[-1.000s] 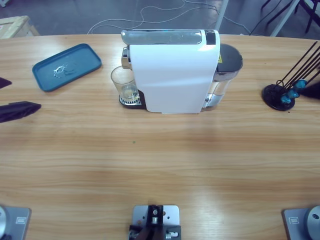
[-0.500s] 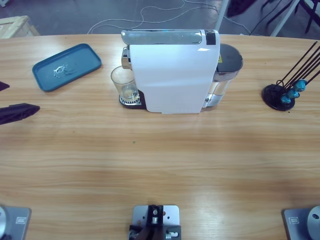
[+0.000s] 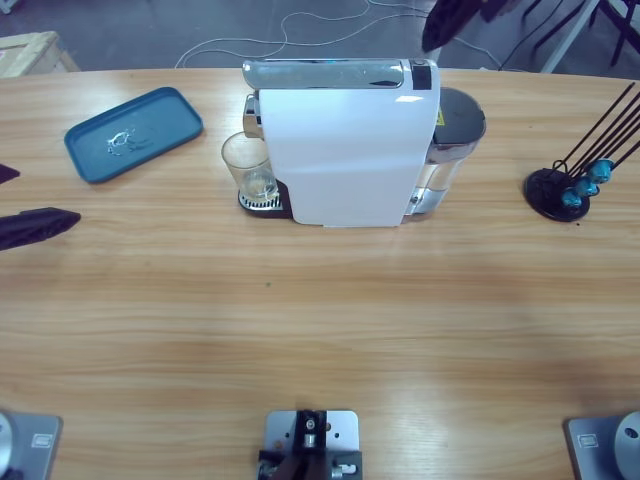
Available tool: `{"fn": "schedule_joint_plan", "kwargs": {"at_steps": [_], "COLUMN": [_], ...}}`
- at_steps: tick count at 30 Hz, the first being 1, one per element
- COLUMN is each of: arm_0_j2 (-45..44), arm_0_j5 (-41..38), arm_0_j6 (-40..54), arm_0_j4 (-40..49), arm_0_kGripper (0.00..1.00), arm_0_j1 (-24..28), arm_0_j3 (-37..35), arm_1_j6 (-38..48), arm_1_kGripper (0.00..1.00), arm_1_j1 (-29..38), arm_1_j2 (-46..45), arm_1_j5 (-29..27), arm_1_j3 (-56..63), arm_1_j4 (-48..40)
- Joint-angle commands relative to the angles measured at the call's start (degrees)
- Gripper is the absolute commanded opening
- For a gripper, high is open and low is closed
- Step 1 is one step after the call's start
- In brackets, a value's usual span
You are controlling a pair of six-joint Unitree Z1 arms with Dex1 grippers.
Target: Pour coffee
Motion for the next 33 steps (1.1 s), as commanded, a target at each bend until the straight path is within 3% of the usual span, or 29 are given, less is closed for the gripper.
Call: {"fn": "schedule_joint_plan", "kwargs": {"at_steps": [1, 33], "arm_0_j2": [1.99, 2.61], "arm_0_j5": [1.02, 1.19], "arm_0_j6": [-0.66, -0.75], "arm_0_j4": [0.21, 0.13], "arm_0_kGripper": [0.987, 0.987], "arm_0_j1": [-0.38, -0.38], "arm_0_j3": [2.06, 2.15], "arm_1_j6": [-0.06, 2.10], "arm_1_kGripper": [0.000, 0.000], "arm_1_j1": [0.61, 1.48], "arm_1_j2": [5.94, 4.54], "arm_1_j5": [-2.64, -3.24], "arm_1_j3": [-4.33, 2.07], "arm_1_j4": [2.39, 1.36]}}
